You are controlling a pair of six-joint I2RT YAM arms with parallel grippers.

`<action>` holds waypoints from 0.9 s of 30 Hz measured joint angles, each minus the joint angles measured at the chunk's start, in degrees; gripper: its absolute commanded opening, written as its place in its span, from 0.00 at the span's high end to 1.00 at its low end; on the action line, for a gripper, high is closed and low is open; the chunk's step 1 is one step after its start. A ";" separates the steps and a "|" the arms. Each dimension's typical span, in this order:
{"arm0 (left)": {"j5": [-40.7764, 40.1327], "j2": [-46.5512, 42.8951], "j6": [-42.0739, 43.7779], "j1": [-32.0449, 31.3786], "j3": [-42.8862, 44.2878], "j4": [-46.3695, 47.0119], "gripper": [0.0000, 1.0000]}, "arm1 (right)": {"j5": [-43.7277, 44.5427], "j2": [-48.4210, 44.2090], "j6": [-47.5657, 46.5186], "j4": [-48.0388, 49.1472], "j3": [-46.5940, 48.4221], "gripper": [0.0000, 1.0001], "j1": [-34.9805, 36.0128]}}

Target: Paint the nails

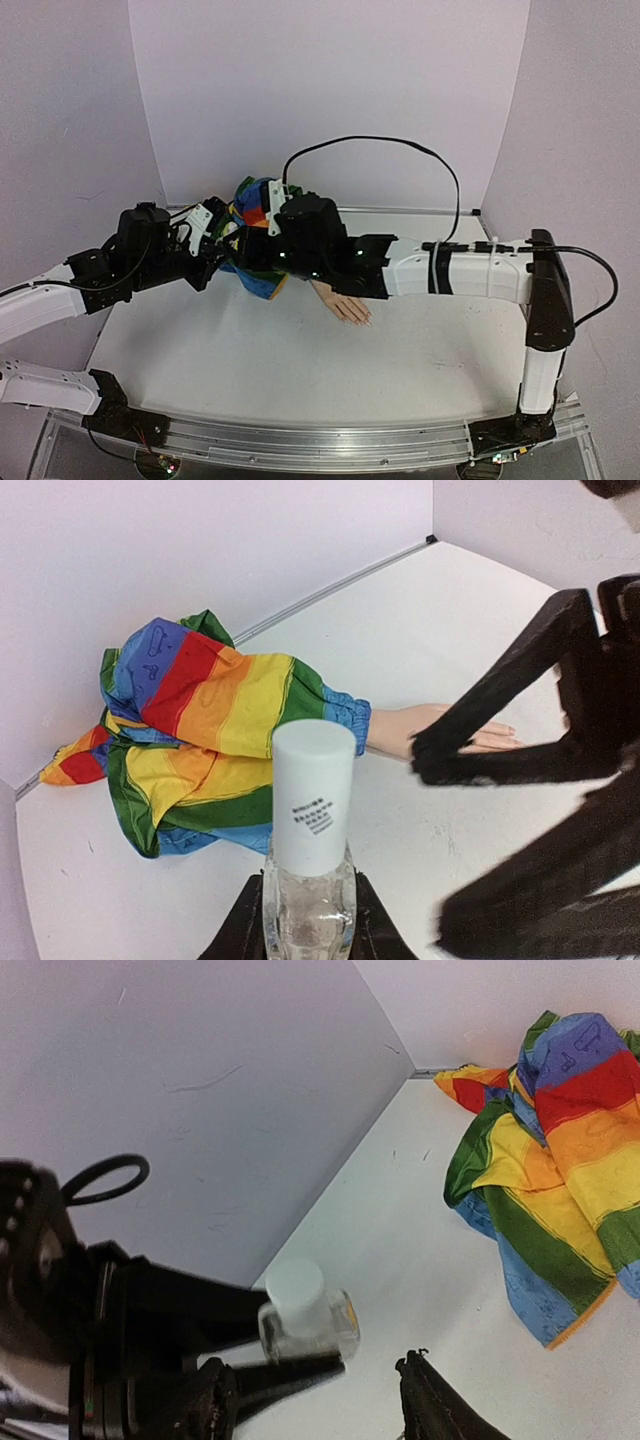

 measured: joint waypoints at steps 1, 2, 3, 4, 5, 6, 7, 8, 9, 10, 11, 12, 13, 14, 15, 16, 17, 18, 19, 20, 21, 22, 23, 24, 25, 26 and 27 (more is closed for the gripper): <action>0.09 0.00 -0.02 0.07 0.00 0.68 1.00 | -1.20 -2.16 -1.31 -0.13 -2.27 0.30 -0.52; 0.15 0.00 -0.02 0.09 0.00 1.20 1.00 | -2.34 -4.28 -2.54 -0.17 -4.52 0.26 -1.09; 0.20 -0.02 -0.04 0.24 0.02 1.66 1.00 | -3.80 -6.29 -3.74 -0.04 -6.82 0.23 -1.70; 0.24 -0.02 -0.04 0.28 0.09 1.86 1.00 | -5.46 -8.22 -4.90 0.13 -9.01 0.17 -2.45; 0.42 -0.02 -0.07 0.28 0.09 2.14 1.00 | -6.99 -9.55 -5.51 0.22 -10.51 0.11 -3.06; 0.79 -0.02 -0.09 0.28 0.11 2.29 1.00 | -9.25 -11.19 -6.95 0.50 -12.55 0.05 -4.04; 1.46 -0.02 -0.13 0.28 0.15 2.27 0.99 | -10.69 -12.07 -7.37 0.68 -13.70 0.02 -4.66; 2.29 -0.02 -0.20 0.28 0.15 2.25 0.98 | -12.15 -12.98 -8.24 0.81 -14.99 0.02 -5.33; 3.13 -0.02 -0.22 0.28 0.15 2.23 0.97 | -13.68 -13.57 -9.07 0.83 -16.06 0.02 -6.03; 4.42 -0.02 -0.26 0.28 0.20 2.23 0.96 | -15.17 -14.03 -10.01 1.03 -17.00 0.02 -6.73; 6.38 -0.02 -0.26 0.31 0.22 2.25 0.96 | -16.63 -14.38 -11.02 1.11 -17.88 0.02 -7.32; 8.15 -0.02 -0.28 0.35 0.22 2.25 0.96 | -18.10 -14.73 -12.02 1.29 -18.75 0.02 -7.82; 10.03 0.00 -0.31 0.35 0.22 2.23 0.96 | -19.67 -15.06 -13.03 1.44 -19.61 0.02 -8.22; 12.87 0.11 -0.42 0.42 0.31 2.23 0.96 | -21.27 -15.39 -13.94 1.57 -20.37 0.02 -8.50; 15.98 0.33 -0.55 0.46 0.52 2.19 0.96 | -22.80 -15.82 -14.75 2.05 -21.20 0.02 -8.81; 19.26 0.63 -0.70 0.46 0.83 2.21 0.97 | -23.96 -16.31 -15.26 2.43 -21.94 0.02 -9.14; 22.82 1.07 -0.90 0.50 1.33 2.23 0.98 | -25.57 -17.16 -15.80 3.37 -23.19 0.02 -9.60; 26.43 1.64 -1.33 0.50 1.86 2.25 0.98 | -27.23 -18.23 -16.20 4.11 -24.57 0.02 -10.01; 29.86 2.32 -1.66 0.52 2.49 2.27 0.99 | -28.87 -19.47 -16.52 5.33 -25.94 0.02 -10.47; 33.14 3.06 -1.95 0.50 3.02 2.36 1.00 | -30.40 -20.76 -16.90 6.51 -27.21 0.02 -10.97; 36.35 3.89 -2.23 0.50 3.48 2.54 1.00 | -31.93 -21.90 -17.25 7.61 -28.15 0.02 -11.41; 39.74 4.92 -2.73 0.50 3.93 2.69 1.00 | -33.22 -22.67 -17.44 8.48 -28.61 0.02 -11.67; 41.24 5.40 -2.97 0.52 4.11 2.73 1.00 | -34.97 -23.34 -17.66 9.51 -28.70 0.02 -12.04; 43.89 6.12 -3.39 0.52 4.33 2.69 1.00 | -36.65 -23.76 -17.84 11.02 -28.70 0.03 -12.35; 46.16 6.73 -3.76 0.52 4.44 2.71 1.00 | -38.42 -24.06 -17.99 12.48 -28.70 0.06 -12.46; 48.28 7.26 -4.04 0.52 4.59 2.62 1.00 | -40.37 -24.20 -18.10 13.81 -28.70 0.10 -12.46; 50.18 7.74 -4.44 0.55 4.74 2.67 1.00 | -42.40 -24.20 -18.12 15.19 -28.70 0.16 -12.41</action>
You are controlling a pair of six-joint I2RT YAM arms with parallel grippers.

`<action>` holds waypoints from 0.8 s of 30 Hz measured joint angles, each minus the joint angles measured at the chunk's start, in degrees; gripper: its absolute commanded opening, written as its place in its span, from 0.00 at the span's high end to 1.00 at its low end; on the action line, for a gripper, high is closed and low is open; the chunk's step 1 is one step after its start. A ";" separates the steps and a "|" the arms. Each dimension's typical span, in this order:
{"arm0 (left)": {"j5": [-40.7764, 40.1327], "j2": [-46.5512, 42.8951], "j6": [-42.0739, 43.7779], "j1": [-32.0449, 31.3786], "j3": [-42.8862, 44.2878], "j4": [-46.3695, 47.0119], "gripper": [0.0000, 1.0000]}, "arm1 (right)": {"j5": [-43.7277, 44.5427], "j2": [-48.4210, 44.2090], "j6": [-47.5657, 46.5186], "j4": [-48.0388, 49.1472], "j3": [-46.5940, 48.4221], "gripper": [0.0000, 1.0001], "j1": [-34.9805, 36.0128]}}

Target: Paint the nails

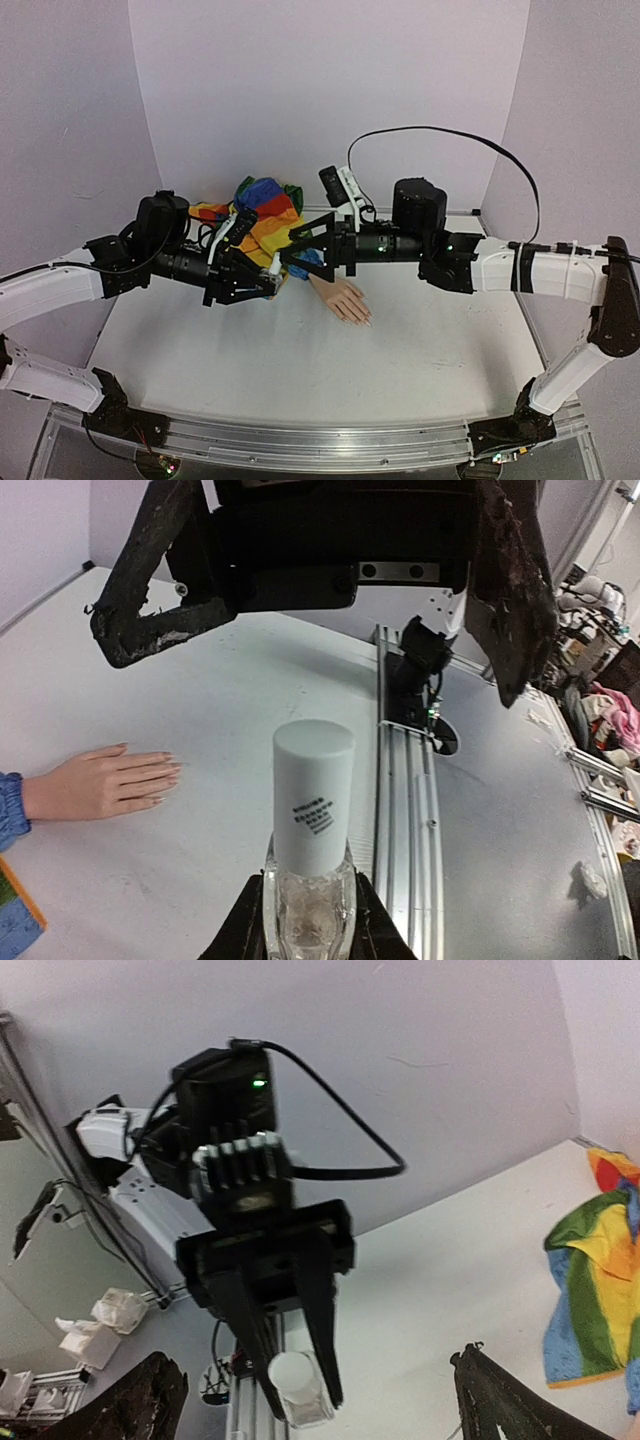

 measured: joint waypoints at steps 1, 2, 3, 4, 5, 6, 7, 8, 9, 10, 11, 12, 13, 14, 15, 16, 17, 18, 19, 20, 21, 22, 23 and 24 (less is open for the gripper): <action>1.51 0.37 -0.33 0.00 0.22 -0.02 1.00 | -1.95 0.02 -0.02 0.98 0.00 0.21 0.00; 3.08 0.70 -0.44 0.00 0.42 0.04 1.00 | -3.87 0.07 0.02 1.81 0.00 0.27 0.00; 4.37 0.92 -0.57 0.00 0.61 0.00 1.00 | -5.25 0.13 -0.09 2.45 0.04 0.32 0.02; 5.25 1.05 -0.70 0.00 0.74 0.04 1.00 | -6.82 0.35 0.24 3.37 0.13 0.35 0.04; 6.21 1.11 -0.76 0.00 0.90 0.00 1.00 | -8.24 0.76 0.42 3.98 0.35 0.37 0.11; 7.08 1.16 -0.83 0.00 1.05 0.00 1.00 | -9.40 1.36 0.76 4.57 0.72 0.40 0.15; 7.80 1.18 -0.85 0.00 1.16 0.09 1.00 | -10.38 2.03 0.96 5.01 1.16 0.45 0.17; 8.46 1.18 -0.85 0.00 1.22 0.04 1.00 | -11.08 2.62 1.07 5.25 1.51 0.49 0.20; 8.87 1.18 -0.87 0.00 1.25 0.09 1.00 | -11.76 3.37 1.29 5.77 1.84 0.52 0.20; 9.16 1.18 -0.87 0.00 1.25 0.04 1.00 | -12.44 4.09 1.64 6.14 2.14 0.55 0.20; 9.46 1.18 -0.94 0.00 1.25 0.04 1.00 | -12.96 4.74 1.97 6.40 2.43 0.58 0.20; 9.77 1.20 -1.01 0.00 1.25 0.04 1.00 | -13.46 5.22 2.27 6.60 2.56 0.61 0.20; 10.12 1.20 -1.22 0.00 1.25 0.04 1.00 | -13.77 5.51 2.40 6.64 2.67 0.65 0.20; 10.38 1.20 -1.33 0.00 1.25 0.04 1.00 | -14.27 5.95 2.82 6.82 2.91 0.68 0.20; 10.51 1.20 -1.38 0.00 1.25 0.04 1.00 | -14.56 6.16 2.80 6.84 3.13 0.70 0.20; 10.56 1.20 -1.44 0.00 1.25 0.04 1.00 | -14.93 6.38 3.10 7.02 3.32 0.73 0.20; 10.60 1.20 -1.60 0.00 1.25 0.04 1.00 | -15.26 6.60 3.41 7.39 3.58 0.75 0.20; 10.62 1.20 -1.64 0.00 1.25 0.04 1.00 | -15.34 6.67 3.43 7.54 3.69 0.76 0.20; 10.62 1.20 -1.66 0.00 1.25 0.04 1.00 | -15.61 6.78 3.74 7.72 3.80 0.77 0.20; 10.60 1.20 -1.68 0.00 1.25 0.04 1.00 | -15.80 6.84 3.82 7.91 3.93 0.78 0.20; 10.54 1.20 -1.68 0.00 1.25 0.04 1.00 | -15.98 6.91 3.96 8.11 4.04 0.79 0.20; 10.45 1.20 -1.68 0.00 1.25 0.04 1.00 | -16.26 6.99 4.04 8.26 4.15 0.79 0.20; 10.32 1.20 -1.68 0.00 1.25 0.04 1.00 | -16.50 7.17 4.20 8.57 4.26 0.80 0.20; 10.01 1.20 -1.68 0.00 1.25 0.04 1.00 | -16.61 7.37 4.37 9.01 4.35 0.81 0.22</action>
